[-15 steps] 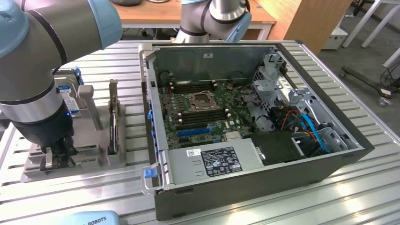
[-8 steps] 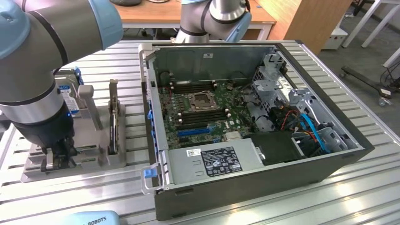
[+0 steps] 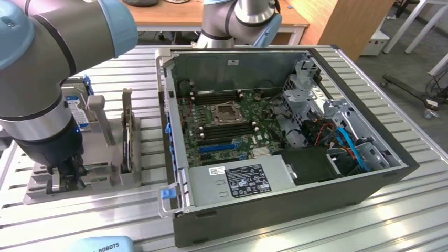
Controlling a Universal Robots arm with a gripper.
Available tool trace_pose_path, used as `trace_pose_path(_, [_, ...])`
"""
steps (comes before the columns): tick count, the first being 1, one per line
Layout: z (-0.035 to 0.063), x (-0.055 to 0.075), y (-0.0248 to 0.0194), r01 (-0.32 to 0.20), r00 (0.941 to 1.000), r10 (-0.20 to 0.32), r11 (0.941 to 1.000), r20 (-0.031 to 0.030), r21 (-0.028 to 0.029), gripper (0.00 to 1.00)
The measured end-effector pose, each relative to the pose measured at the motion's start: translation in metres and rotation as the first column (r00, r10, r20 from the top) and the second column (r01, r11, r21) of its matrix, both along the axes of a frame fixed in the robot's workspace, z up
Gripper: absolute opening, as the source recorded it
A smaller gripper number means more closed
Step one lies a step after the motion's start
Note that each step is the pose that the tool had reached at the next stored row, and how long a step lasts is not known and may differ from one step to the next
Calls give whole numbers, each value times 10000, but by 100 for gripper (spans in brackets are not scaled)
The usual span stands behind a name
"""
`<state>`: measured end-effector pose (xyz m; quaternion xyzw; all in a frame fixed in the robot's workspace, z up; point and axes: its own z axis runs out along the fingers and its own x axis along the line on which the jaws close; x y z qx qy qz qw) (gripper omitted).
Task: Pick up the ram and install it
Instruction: 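Pick up the ram and move it above insertion slot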
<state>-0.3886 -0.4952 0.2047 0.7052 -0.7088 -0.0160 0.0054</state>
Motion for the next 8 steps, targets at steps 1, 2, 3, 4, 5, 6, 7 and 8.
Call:
trace_pose_path(1, [-6,0,-1,-1,10000,1,10000,0,-1,35])
trace_pose_path(2, [-8,0,-1,-1,10000,1,10000,-2,-2,35])
trace_pose_path(3, [-9,0,-1,-1,10000,1,10000,-3,-3,35])
trace_pose_path(4, [-10,0,-1,-1,10000,1,10000,-2,-2,35])
trace_pose_path(5, [-11,1,0,-1,10000,1,10000,-1,-1,35])
trace_pose_path(6, [-11,0,0,-1,10000,1,10000,0,-1,35])
trace_pose_path(7, [-11,1,-1,-1,10000,1,10000,0,-1,35])
trace_pose_path(8, [-11,1,-1,-1,10000,1,10000,0,-1,35])
